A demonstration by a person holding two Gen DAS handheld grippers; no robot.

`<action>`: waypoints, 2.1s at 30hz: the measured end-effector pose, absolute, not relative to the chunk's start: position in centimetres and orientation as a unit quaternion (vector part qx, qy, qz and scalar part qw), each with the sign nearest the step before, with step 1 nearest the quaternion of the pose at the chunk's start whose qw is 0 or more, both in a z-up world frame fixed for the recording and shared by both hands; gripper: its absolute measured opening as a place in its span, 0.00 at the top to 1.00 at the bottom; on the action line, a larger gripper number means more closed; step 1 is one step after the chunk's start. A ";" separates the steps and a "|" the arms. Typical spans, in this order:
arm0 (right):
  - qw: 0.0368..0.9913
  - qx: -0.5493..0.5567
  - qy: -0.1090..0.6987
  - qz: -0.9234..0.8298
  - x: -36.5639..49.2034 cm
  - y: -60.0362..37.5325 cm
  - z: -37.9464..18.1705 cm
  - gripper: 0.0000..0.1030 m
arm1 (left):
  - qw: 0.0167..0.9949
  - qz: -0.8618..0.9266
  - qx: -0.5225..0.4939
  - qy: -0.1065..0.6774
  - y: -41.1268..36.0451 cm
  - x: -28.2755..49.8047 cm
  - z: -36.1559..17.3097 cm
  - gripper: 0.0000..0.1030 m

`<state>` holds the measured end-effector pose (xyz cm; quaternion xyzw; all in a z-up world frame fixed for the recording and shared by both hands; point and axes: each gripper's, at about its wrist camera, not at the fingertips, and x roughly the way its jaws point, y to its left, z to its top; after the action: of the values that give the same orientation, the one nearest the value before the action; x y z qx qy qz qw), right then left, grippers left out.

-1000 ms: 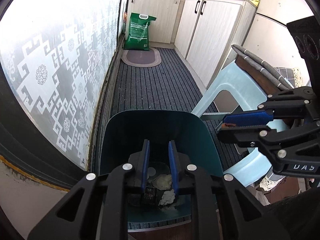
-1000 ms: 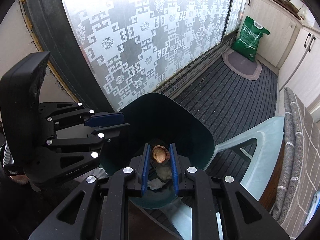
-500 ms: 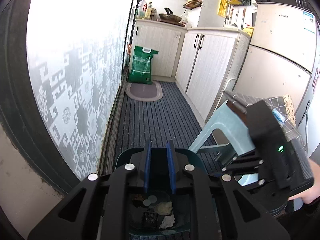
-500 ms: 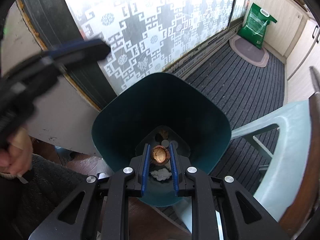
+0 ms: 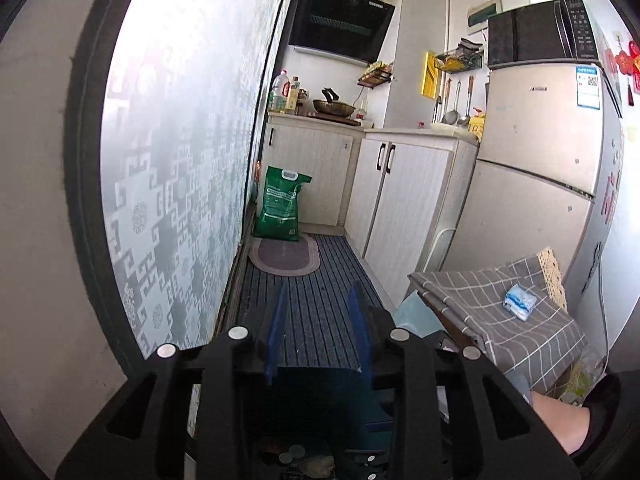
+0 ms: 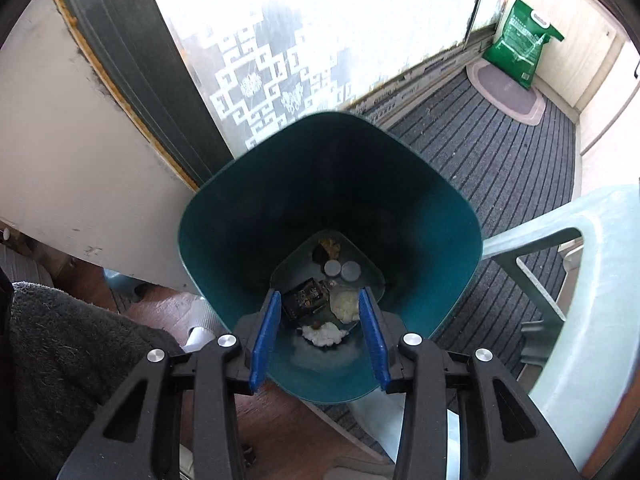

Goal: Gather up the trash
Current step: 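Withdraw both tools from the bin toward the tissue pack on the table, then close both tools on the blue-white tissue pack side by side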

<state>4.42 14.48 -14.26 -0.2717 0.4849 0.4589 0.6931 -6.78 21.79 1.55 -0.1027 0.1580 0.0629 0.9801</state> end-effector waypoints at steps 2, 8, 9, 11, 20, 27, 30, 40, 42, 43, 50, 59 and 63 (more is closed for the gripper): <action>0.700 -0.261 0.471 0.469 4.3 13.9 -13.3 0.60 | 0.981 0.064 -0.110 0.145 21.9 -7.3 2.3 0.64; 0.742 -0.231 0.400 0.485 4.0 11.9 -8.1 0.60 | 0.985 0.064 -0.097 0.130 20.5 -7.5 4.0 0.59; 0.750 -0.228 0.390 0.483 4.1 11.4 -7.2 0.60 | 0.986 0.061 -0.097 0.124 20.1 -7.5 4.3 0.59; 0.769 -0.220 0.370 0.472 4.6 9.8 -5.5 0.60 | 0.986 0.049 -0.103 0.122 19.5 -7.0 4.6 0.57; 0.847 -0.165 0.336 0.378 11.2 -1.3 -1.1 0.42 | 0.984 -0.016 -0.104 0.144 14.1 -2.4 2.1 0.53; 0.876 -0.127 0.346 0.310 15.6 -10.0 -1.1 0.42 | 0.979 -0.068 -0.094 0.166 9.1 1.6 0.3 0.50; 0.882 -0.111 0.352 0.295 16.5 -12.9 -1.2 0.42 | 0.976 -0.083 -0.091 0.177 7.5 2.9 -0.1 0.49; 0.874 -0.070 0.383 0.291 17.7 -16.5 -3.4 0.47 | 0.968 -0.108 -0.086 0.209 3.9 5.9 -1.3 0.50; 0.868 -0.046 0.393 0.301 18.4 -16.7 -4.0 0.50 | 0.966 -0.114 -0.085 0.215 3.2 6.3 -1.5 0.50; 0.866 -0.035 0.396 0.304 18.7 -16.7 -4.1 0.53 | 0.965 -0.117 -0.082 0.221 2.9 6.6 -1.6 0.50; 0.854 0.032 0.416 0.310 20.3 -17.4 -5.4 0.56 | 0.949 -0.157 -0.076 0.261 1.1 7.9 -3.0 0.50; 0.832 0.090 0.440 0.327 21.4 -18.5 -6.4 0.88 | 0.927 -0.198 -0.039 0.317 -1.8 9.5 -5.1 0.51; 0.829 0.100 0.440 0.332 21.4 -19.0 -6.2 0.92 | 0.926 -0.189 -0.045 0.323 -1.8 10.2 -5.6 0.55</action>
<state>21.39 -19.00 -6.25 0.0996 0.4396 0.3322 0.8285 10.17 -1.84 -5.59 -0.0453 0.3226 -0.1894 0.9263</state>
